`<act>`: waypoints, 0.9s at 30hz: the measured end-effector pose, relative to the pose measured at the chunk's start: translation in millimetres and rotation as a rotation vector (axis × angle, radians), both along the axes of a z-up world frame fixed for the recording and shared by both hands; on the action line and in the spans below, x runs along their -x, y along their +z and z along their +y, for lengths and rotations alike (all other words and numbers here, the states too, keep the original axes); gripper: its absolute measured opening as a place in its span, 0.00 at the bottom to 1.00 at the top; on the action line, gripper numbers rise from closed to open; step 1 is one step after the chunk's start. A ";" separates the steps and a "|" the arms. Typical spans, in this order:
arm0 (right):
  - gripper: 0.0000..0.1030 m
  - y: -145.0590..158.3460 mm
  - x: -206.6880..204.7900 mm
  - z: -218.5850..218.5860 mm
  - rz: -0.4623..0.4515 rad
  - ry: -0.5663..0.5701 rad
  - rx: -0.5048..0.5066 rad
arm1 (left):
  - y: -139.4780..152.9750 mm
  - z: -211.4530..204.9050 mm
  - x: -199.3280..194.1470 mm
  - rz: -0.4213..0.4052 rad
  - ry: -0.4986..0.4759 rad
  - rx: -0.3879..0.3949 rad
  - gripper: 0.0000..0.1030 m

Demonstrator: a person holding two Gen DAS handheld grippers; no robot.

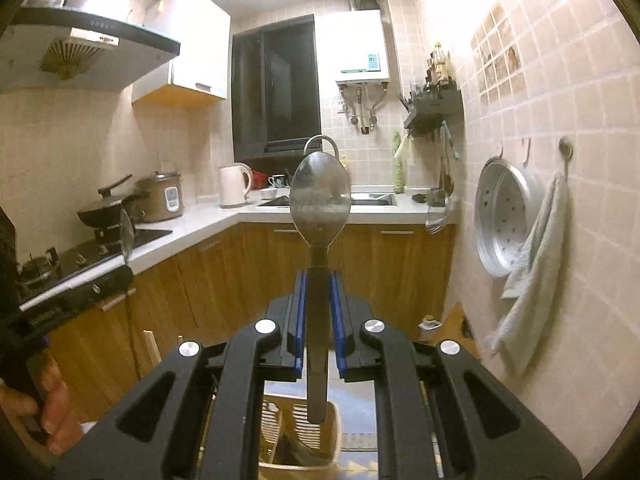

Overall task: Organize utensils
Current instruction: 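Carry both spoons into the yellow basket and open both grippers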

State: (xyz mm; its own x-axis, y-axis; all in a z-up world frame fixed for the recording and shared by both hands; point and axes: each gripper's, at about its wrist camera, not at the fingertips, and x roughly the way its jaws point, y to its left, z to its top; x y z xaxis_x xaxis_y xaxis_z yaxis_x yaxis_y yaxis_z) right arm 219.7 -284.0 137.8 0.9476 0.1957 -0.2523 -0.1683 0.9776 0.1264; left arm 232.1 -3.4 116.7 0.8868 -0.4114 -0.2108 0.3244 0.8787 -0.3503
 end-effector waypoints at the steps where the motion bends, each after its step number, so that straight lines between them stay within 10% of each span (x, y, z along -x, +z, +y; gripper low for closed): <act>1: 0.10 -4.1 -0.5 0.5 0.000 0.004 -0.012 | -5.1 0.3 -1.9 0.002 0.009 -0.005 0.10; 27: 0.10 -72.8 -21.6 7.9 0.026 0.023 -0.034 | -45.3 -20.8 16.4 -0.124 0.150 -0.176 0.10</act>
